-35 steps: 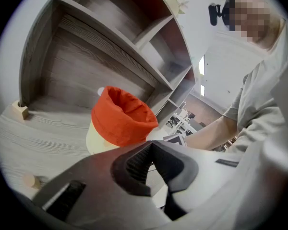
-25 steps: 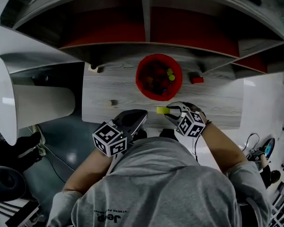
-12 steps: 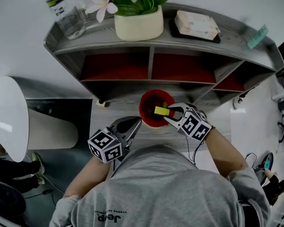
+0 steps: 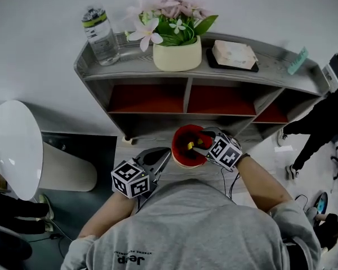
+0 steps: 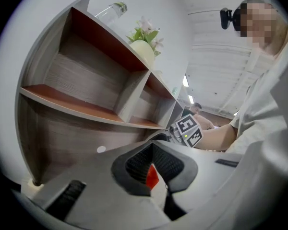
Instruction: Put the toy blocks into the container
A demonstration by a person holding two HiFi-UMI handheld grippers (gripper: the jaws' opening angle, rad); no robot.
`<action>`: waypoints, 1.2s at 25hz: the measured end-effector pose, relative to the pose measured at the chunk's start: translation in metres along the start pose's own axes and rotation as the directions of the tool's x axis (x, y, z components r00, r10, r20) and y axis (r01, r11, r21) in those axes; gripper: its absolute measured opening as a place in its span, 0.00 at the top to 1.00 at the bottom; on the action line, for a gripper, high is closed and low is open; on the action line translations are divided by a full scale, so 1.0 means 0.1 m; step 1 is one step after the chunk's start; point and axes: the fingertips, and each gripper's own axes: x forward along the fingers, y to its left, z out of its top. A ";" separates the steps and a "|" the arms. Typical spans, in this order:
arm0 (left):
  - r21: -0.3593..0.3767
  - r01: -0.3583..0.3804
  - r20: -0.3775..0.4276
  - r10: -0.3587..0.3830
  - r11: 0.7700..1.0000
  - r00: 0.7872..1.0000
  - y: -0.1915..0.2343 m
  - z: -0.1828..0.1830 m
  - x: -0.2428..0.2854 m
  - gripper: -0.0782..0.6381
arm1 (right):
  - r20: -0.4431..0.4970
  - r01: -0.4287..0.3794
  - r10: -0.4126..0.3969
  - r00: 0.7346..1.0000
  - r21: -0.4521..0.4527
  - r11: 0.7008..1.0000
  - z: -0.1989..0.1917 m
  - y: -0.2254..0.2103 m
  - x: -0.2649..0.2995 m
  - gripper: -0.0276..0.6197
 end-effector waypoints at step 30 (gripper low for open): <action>-0.110 0.054 -0.208 -0.076 0.992 0.975 -1.07 -1.23 2.00 0.87 | -0.285 0.225 -0.034 0.958 0.674 0.703 -3.12 -0.76 0.47 0.38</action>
